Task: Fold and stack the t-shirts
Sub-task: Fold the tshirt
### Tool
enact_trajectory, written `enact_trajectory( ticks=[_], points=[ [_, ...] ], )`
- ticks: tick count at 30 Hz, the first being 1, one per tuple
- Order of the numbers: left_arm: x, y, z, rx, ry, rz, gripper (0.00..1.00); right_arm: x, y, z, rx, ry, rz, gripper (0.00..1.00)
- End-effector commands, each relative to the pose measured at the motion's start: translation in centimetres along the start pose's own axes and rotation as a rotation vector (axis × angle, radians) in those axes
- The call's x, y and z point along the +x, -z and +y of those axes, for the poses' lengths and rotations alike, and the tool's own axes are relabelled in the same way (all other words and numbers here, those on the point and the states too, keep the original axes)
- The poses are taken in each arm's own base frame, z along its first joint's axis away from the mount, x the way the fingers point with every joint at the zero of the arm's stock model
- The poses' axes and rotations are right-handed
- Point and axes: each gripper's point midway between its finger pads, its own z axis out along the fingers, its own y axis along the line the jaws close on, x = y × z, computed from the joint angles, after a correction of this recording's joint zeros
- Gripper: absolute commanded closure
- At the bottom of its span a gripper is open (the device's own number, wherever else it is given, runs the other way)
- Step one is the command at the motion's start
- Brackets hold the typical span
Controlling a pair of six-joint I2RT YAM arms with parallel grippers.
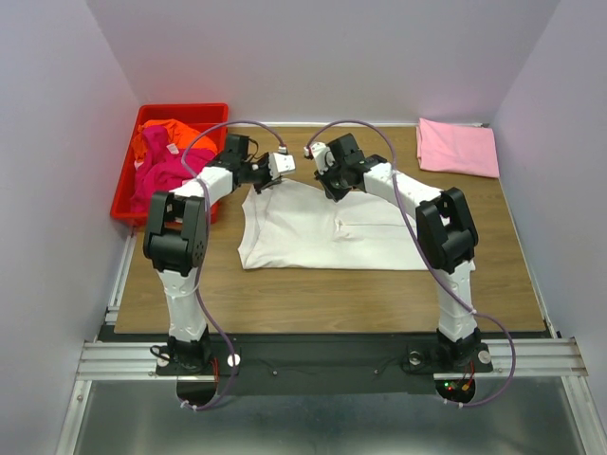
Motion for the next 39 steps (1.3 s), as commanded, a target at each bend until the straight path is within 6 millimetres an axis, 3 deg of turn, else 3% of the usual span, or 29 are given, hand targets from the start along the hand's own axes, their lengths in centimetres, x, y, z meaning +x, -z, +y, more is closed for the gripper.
enact_trajectory(
  ticks=[1, 4, 19, 23, 27, 29, 32, 34, 36, 37, 38, 39],
  points=[
    [-4.4, 2.9, 1.3, -0.062, -0.107, -0.080, 0.99, -1.7, 1.7, -0.7, -0.002, 0.035, -0.060, 0.99],
    [-4.7, 3.7, 0.2, -0.055, -0.123, -0.083, 0.99, -1.5, 2.0, -0.2, -0.023, 0.047, -0.063, 0.99],
    [-1.6, 6.1, -6.8, 0.040, -0.208, -0.003, 0.97, -0.1, 3.9, 2.1, -0.123, 0.098, -0.075, 0.94],
    [0.1, 6.0, -10.2, 0.139, -0.222, 0.051, 0.90, 1.1, 4.0, 3.1, -0.165, 0.100, -0.056, 0.75],
    [1.6, 6.6, -12.7, 0.225, -0.241, 0.114, 0.70, 2.0, 5.0, 3.1, -0.158, 0.094, -0.030, 0.54],
    [1.9, 7.4, -13.4, 0.251, -0.214, 0.140, 0.65, 1.9, 5.9, 2.5, -0.148, 0.077, -0.038, 0.48],
    [0.5, 8.6, -13.3, 0.258, -0.179, 0.119, 0.59, 1.8, 8.1, 0.5, -0.124, 0.015, -0.063, 0.46],
    [-0.6, 9.1, -13.2, 0.239, -0.129, 0.098, 0.59, 2.5, 9.6, -1.9, -0.089, -0.043, -0.065, 0.46],
    [-2.1, 9.1, -12.9, 0.207, -0.017, 0.063, 0.59, 4.0, 10.6, -4.5, -0.038, -0.104, -0.046, 0.48],
    [-3.0, 8.7, -11.7, 0.162, -0.002, 0.036, 0.60, 4.7, 10.8, -5.4, -0.021, -0.125, -0.032, 0.49],
    [-3.0, 8.7, -11.9, 0.161, 0.078, 0.043, 0.60, 5.2, 10.9, -6.2, -0.003, -0.140, -0.019, 0.50],
    [-3.9, 8.2, -10.5, 0.111, 0.094, 0.026, 0.61, 6.5, 11.2, -7.6, 0.021, -0.176, 0.001, 0.53]
  ],
)
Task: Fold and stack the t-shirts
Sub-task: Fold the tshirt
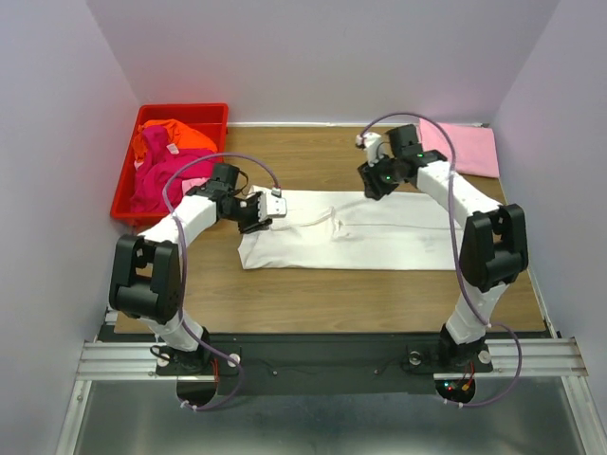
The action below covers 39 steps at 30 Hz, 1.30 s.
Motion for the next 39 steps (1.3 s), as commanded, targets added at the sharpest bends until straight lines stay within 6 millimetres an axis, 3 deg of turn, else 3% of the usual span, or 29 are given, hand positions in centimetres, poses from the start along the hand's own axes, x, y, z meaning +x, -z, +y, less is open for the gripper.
enact_trajectory(
  ticks=[1, 4, 7, 12, 17, 19, 21, 23, 24, 25, 26, 27, 29, 30, 31, 32, 34, 36, 39],
  points=[
    [-4.3, 1.0, 3.5, -0.120, 0.186, -0.110, 0.62, 2.4, 2.5, -4.8, 0.096, -0.117, 0.036, 0.54],
    [-4.1, -0.2, 4.8, -0.148, 0.394, -0.106, 0.65, 5.3, 2.3, -7.1, 0.127, -0.162, 0.096, 0.58],
    [-2.3, -2.1, 4.0, -0.113, 0.551, -0.054, 0.66, 7.8, 1.7, -8.6, 0.150, -0.187, 0.158, 0.61],
    [0.3, -4.5, 2.0, -0.100, 0.720, 0.047, 0.69, 11.5, 0.4, -9.1, 0.156, -0.226, 0.255, 0.64],
    [1.6, -6.1, 0.0, -0.081, 0.749, 0.102, 0.70, 14.8, 0.0, -7.2, 0.114, -0.272, 0.331, 0.67],
    [2.6, -6.3, 0.5, -0.129, 0.778, 0.137, 0.72, 16.0, 0.0, -6.0, 0.080, -0.274, 0.360, 0.67],
    [4.4, -6.8, 2.0, -0.204, 0.838, 0.212, 0.80, 17.6, 0.0, -4.7, 0.042, -0.290, 0.394, 0.67],
    [6.2, -7.9, 2.1, -0.197, 0.871, 0.289, 0.87, 18.5, 0.0, -3.5, -0.002, -0.302, 0.417, 0.68],
    [5.5, -7.8, 4.7, -0.246, 0.857, 0.273, 0.88, 19.2, 0.3, -2.4, -0.035, -0.315, 0.443, 0.68],
    [5.6, -8.1, 7.3, -0.305, 0.852, 0.278, 0.88, 19.1, 0.5, -1.3, -0.077, -0.324, 0.432, 0.68],
    [6.5, -8.9, 6.7, -0.287, 0.864, 0.300, 0.88, 19.3, 0.4, -0.2, -0.115, -0.331, 0.440, 0.67],
    [5.4, -8.4, 10.0, -0.340, 0.823, 0.282, 0.88, 19.1, 0.7, 1.5, -0.163, -0.315, 0.443, 0.68],
    [6.7, -9.8, 11.6, -0.339, 0.814, 0.334, 0.88, 18.1, 1.6, 4.7, -0.264, -0.302, 0.429, 0.67],
    [4.2, -8.8, 16.4, -0.412, 0.740, 0.276, 0.88, 16.6, 2.4, 5.7, -0.282, -0.271, 0.389, 0.67],
    [5.3, -10.0, 17.5, -0.410, 0.737, 0.296, 0.88, 15.2, 3.0, 7.3, -0.326, -0.247, 0.358, 0.65],
    [2.1, -8.0, 21.7, -0.483, 0.687, 0.237, 0.88, 13.0, 3.7, 8.7, -0.406, -0.258, 0.276, 0.64],
    [0.7, -7.5, 24.4, -0.517, 0.638, 0.205, 0.87, 8.8, 5.2, 7.6, -0.361, -0.252, 0.173, 0.63],
    [-2.1, -5.4, 26.6, -0.570, 0.590, 0.136, 0.84, 6.9, 6.4, 5.3, -0.280, -0.253, 0.124, 0.62],
    [-4.6, -3.8, 25.5, -0.554, 0.570, 0.062, 0.80, 5.9, 7.4, 1.9, -0.153, -0.209, 0.102, 0.61]
  ],
)
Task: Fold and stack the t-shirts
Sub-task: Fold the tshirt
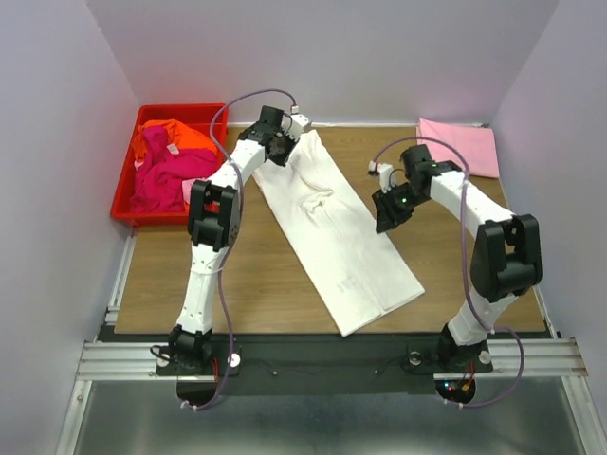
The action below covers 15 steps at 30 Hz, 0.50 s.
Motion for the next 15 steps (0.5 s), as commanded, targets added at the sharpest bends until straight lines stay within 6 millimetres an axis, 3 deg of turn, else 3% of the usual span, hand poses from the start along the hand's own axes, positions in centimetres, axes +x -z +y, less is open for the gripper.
enact_trajectory(
  ticks=[1, 4, 9, 15],
  points=[
    [-5.5, 7.6, 0.4, -0.016, -0.038, -0.133, 0.79, -3.8, 5.2, -2.4, 0.141, 0.041, -0.135, 0.61],
    [-4.9, 10.2, -2.5, 0.049, 0.034, -0.156, 0.79, -2.3, 4.0, -3.4, 0.150, 0.052, -0.074, 0.61],
    [0.5, 9.5, -6.9, 0.163, 0.173, -0.054, 0.84, -1.0, 1.6, -3.3, 0.081, 0.006, -0.026, 0.61],
    [4.1, 8.3, -8.3, 0.180, 0.235, 0.020, 0.86, 0.4, -1.2, -2.5, 0.007, -0.042, -0.005, 0.65]
  ],
)
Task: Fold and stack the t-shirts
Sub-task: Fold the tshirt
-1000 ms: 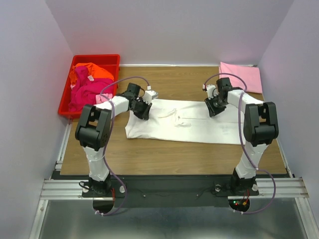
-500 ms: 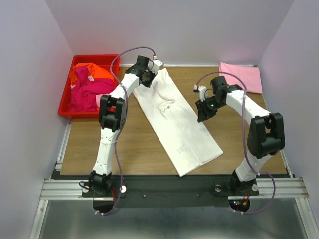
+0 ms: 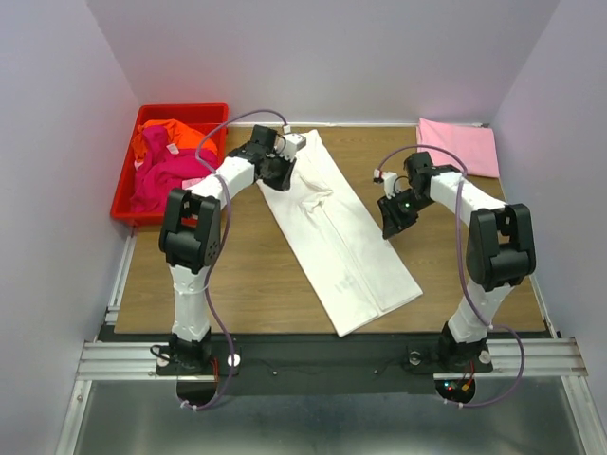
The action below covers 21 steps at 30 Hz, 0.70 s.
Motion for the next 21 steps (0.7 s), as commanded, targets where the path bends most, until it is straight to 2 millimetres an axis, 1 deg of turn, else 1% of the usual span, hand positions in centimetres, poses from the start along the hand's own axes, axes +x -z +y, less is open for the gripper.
enact_trajectory(
  ticks=[1, 2, 4, 5, 7, 8, 9, 10, 11, 12, 13, 14, 15, 16, 17, 18, 19, 21],
  points=[
    [1.2, -0.6, -0.6, 0.017, 0.068, 0.016, 0.86, 0.0, -1.5, 1.2, -0.052, 0.001, -0.017, 0.66],
    [1.7, -1.0, -0.5, 0.013, 0.074, 0.029, 0.87, 0.9, -2.1, 1.5, -0.066, -0.012, 0.005, 0.66],
    [2.2, -1.5, -0.3, 0.006, 0.080, 0.041, 0.87, 1.3, -2.7, 1.7, -0.072, -0.016, 0.006, 0.68],
    [2.9, -2.1, -0.1, 0.005, 0.086, 0.065, 0.87, 2.1, -3.2, 2.1, -0.090, -0.038, 0.021, 0.69],
    [2.8, -2.6, 0.4, -0.014, 0.084, 0.074, 0.88, 2.8, -4.0, 2.9, -0.115, -0.043, 0.034, 0.69],
    [3.8, -3.7, 0.7, -0.013, 0.076, 0.102, 0.88, 3.2, -4.4, 3.4, -0.126, -0.049, 0.043, 0.69],
    [2.7, -3.9, 1.2, -0.020, 0.064, 0.096, 0.88, 4.3, -4.9, 3.9, -0.137, -0.058, 0.068, 0.69],
    [3.8, -5.5, 1.6, -0.018, 0.061, 0.134, 0.88, 4.4, -5.5, 4.8, -0.147, -0.043, 0.073, 0.69],
    [3.7, -6.2, 2.0, -0.019, 0.049, 0.145, 0.88, 4.8, -5.9, 5.4, -0.157, -0.040, 0.084, 0.69],
    [1.3, -6.1, 2.6, -0.025, 0.023, 0.123, 0.88, 5.3, -6.5, 6.3, -0.180, -0.034, 0.097, 0.68],
    [1.0, -6.7, 2.8, -0.021, 0.016, 0.129, 0.88, 5.2, -6.7, 7.1, -0.199, -0.043, 0.100, 0.68],
    [2.2, -8.7, 3.1, -0.009, 0.022, 0.166, 0.88, 5.0, -6.9, 7.8, -0.220, -0.045, 0.101, 0.67],
    [2.2, -9.0, 3.1, -0.001, 0.023, 0.184, 0.89, 4.6, -6.9, 9.1, -0.278, -0.051, 0.090, 0.66],
    [-1.3, -8.8, 3.5, -0.006, -0.009, 0.107, 0.89, 3.7, -6.7, 10.3, -0.321, -0.047, 0.075, 0.63],
    [-0.8, -10.1, 3.6, 0.000, -0.011, 0.115, 0.89, 3.1, -6.5, 11.3, -0.362, -0.043, 0.060, 0.62],
    [-3.2, -9.8, 3.8, -0.016, -0.034, 0.058, 0.89, 2.2, -6.0, 12.4, -0.415, -0.039, 0.036, 0.61],
    [-3.8, -10.0, 3.8, -0.018, -0.050, 0.041, 0.89, 0.6, -5.5, 12.8, -0.428, -0.035, 0.005, 0.60],
    [-5.3, -9.8, 4.0, -0.036, -0.064, -0.015, 0.87, -1.3, -4.9, 12.3, -0.390, -0.008, -0.030, 0.59]
  ],
)
